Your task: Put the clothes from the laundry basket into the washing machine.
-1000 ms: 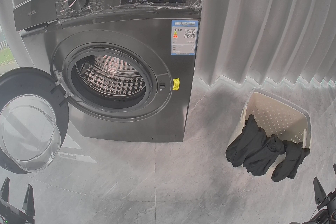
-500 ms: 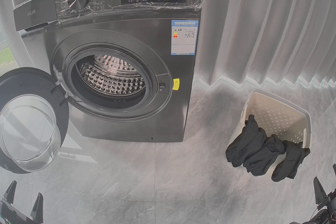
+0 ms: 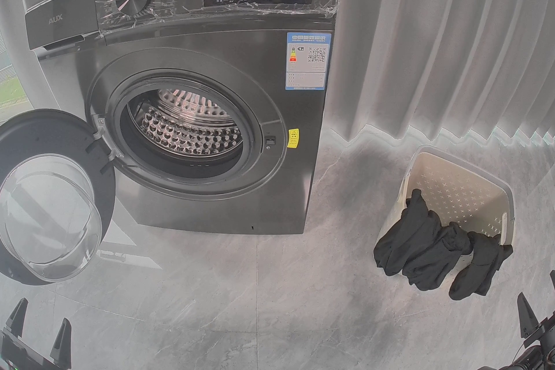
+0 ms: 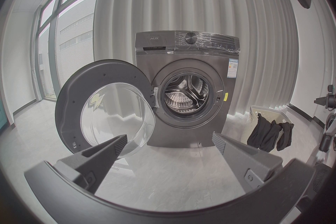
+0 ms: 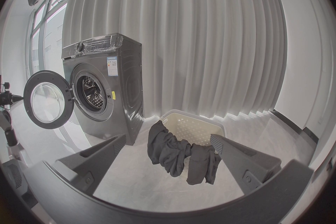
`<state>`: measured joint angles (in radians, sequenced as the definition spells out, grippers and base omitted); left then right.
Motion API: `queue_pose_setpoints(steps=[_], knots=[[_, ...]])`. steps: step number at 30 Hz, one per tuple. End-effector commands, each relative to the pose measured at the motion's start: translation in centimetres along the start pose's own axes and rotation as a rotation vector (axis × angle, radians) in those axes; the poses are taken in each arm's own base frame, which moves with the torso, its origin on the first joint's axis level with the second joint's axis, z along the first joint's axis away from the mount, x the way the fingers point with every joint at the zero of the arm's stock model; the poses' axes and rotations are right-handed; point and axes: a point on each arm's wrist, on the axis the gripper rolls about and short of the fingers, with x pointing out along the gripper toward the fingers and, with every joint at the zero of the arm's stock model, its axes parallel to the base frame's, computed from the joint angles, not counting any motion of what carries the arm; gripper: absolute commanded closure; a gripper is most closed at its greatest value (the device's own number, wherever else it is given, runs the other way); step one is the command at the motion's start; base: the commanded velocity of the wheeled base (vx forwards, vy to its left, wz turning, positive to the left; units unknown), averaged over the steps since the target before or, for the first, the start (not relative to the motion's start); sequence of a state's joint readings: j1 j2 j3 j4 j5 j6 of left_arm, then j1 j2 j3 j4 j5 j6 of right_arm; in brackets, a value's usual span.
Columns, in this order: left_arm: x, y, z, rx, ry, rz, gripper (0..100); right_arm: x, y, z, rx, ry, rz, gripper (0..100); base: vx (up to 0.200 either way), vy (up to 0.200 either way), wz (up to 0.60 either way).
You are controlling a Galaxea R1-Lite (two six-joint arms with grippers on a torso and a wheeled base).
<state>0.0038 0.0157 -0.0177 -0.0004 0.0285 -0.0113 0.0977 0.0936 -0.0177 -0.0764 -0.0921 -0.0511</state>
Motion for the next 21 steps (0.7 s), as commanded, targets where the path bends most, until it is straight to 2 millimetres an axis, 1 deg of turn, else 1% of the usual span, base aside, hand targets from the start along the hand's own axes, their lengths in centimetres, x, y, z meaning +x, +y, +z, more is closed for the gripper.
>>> queue_pose_setpoints(steps=[1, 8, 14, 16, 18, 21], knots=[[0.04, 0.00, -0.46, 0.001, 0.005, 0.001, 0, 0.12, 0.04, -0.51, -0.009, 0.020, 0.002, 0, 0.000, 0.000, 0.00], [0.04, 0.00, -0.46, -0.004, 0.005, 0.001, 0, 0.12, 0.05, -0.51, -0.003, 0.020, 0.009, 0, 0.000, 0.000, 0.00], [0.06, 0.00, -0.50, -0.002, 0.007, 0.001, 0, 0.12, 0.12, -0.52, 0.030, 0.020, 0.040, 0, 0.000, 0.000, -0.60], [0.04, 0.00, -0.46, -0.002, 0.005, 0.001, 0, 0.11, 0.22, -0.58, 0.119, 0.029, 0.079, 0, 0.000, 0.000, 0.00], [0.03, 0.00, -0.46, -0.001, 0.004, 0.001, 0, 0.10, 0.27, -0.58, 0.157, 0.031, 0.104, 0, 0.000, 0.000, 0.00], [0.04, 0.00, -0.46, -0.002, 0.005, 0.001, 0, 0.10, 0.27, -0.58, 0.162, 0.031, 0.101, 0, 0.000, 0.000, 0.00]])
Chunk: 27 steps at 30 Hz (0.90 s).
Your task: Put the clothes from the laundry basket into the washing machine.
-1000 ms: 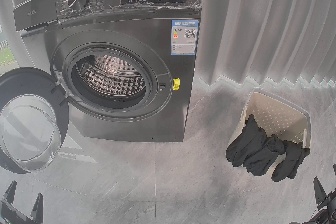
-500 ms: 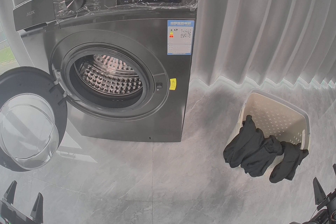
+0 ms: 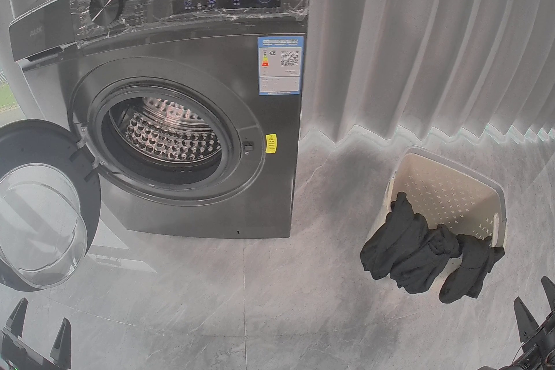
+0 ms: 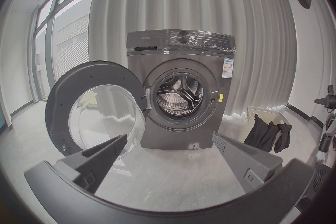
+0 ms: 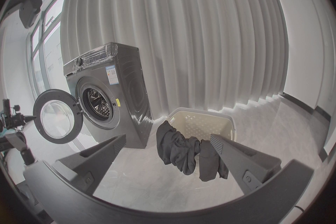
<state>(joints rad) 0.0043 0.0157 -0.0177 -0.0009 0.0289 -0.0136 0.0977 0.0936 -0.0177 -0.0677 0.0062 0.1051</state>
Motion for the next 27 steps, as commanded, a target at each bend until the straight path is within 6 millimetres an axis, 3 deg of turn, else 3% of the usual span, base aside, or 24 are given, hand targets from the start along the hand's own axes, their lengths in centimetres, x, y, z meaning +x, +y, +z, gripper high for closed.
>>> queue_pose_setpoints(steps=[1, 9, 13, 27], knots=[[0.04, 0.00, -0.46, 0.000, 0.006, 0.001, 0, 0.12, -0.05, -0.50, 0.007, 0.020, 0.001, 0, 0.000, 0.000, 0.00], [0.04, 0.00, -0.46, -0.002, 0.006, 0.001, 0, 0.12, -0.06, -0.49, -0.008, 0.019, -0.003, 0, 0.000, 0.000, 0.00], [0.04, 0.01, -0.46, -0.005, 0.006, 0.002, 0, 0.10, -0.34, -0.53, -0.051, 0.015, -0.125, 0, 0.000, 0.000, 0.00], [0.06, 0.01, -0.50, -0.005, 0.007, 0.002, 0, 0.08, -0.49, -0.48, -0.073, 0.009, -0.195, 0, 0.000, 0.000, -0.04]])
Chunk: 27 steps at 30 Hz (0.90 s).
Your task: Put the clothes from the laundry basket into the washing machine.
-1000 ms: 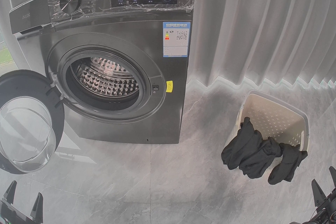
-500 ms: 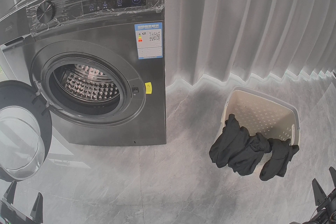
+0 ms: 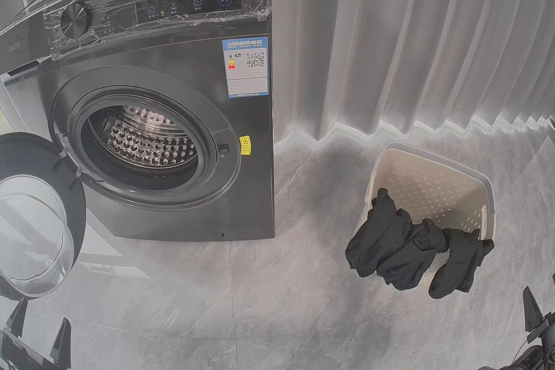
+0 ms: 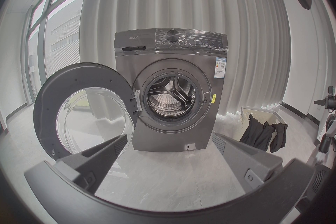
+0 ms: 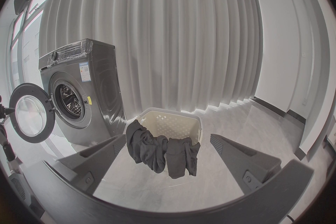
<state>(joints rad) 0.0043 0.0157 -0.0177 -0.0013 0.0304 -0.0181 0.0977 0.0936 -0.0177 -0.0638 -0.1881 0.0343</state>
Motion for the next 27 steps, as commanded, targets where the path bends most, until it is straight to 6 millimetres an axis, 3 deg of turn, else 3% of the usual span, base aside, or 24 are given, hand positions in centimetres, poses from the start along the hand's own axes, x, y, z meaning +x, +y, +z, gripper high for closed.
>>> queue_pose_setpoints(steps=[1, 5, 20, 27], knots=[[0.04, 0.01, -0.47, 0.000, 0.006, 0.001, 0, 0.12, 0.00, -0.49, -0.002, 0.018, -0.001, 0, 0.000, 0.000, -0.60], [0.06, 0.01, -0.51, 0.000, 0.008, 0.001, 0, 0.12, 0.00, -0.49, 0.004, 0.018, -0.001, 0, 0.000, 0.000, -0.60], [0.06, 0.01, -0.51, 0.000, 0.008, 0.001, 0, 0.12, 0.00, -0.49, 0.007, 0.018, -0.001, 0, 0.000, 0.000, 0.00], [0.04, 0.01, -0.47, 0.000, 0.006, 0.001, 0, 0.12, 0.00, -0.49, 0.011, 0.018, -0.001, 0, 0.000, 0.000, -0.51]])
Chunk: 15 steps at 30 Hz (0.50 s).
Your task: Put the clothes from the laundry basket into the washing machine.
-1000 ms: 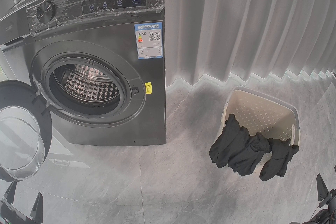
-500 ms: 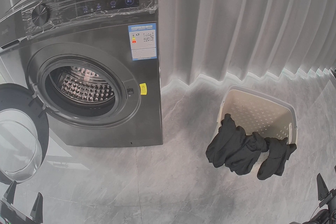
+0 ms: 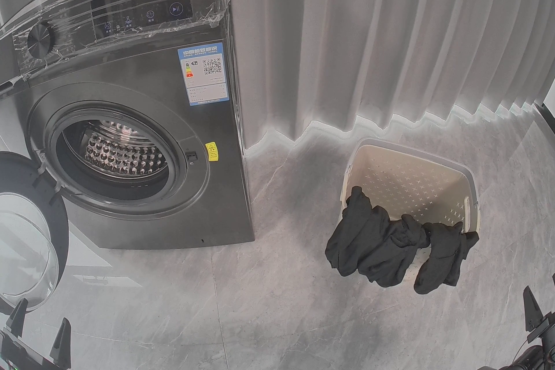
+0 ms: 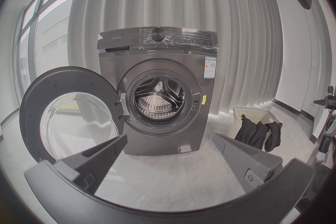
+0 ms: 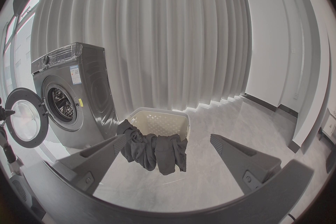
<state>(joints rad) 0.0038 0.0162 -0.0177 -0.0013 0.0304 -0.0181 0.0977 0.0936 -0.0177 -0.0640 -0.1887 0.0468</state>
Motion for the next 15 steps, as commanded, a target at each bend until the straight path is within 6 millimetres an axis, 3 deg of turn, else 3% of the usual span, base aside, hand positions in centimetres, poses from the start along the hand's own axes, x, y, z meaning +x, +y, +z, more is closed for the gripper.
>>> queue_pose_setpoints(steps=[1, 15], knots=[[0.04, 0.01, -0.47, 0.000, 0.006, 0.001, 0, 0.12, 0.00, -0.49, -0.001, 0.018, 0.000, 0, 0.000, 0.000, 0.00], [0.05, 0.01, -0.51, 0.000, 0.007, 0.001, 0, 0.12, 0.00, -0.49, 0.002, 0.018, 0.000, 0, 0.000, 0.000, 0.00]])
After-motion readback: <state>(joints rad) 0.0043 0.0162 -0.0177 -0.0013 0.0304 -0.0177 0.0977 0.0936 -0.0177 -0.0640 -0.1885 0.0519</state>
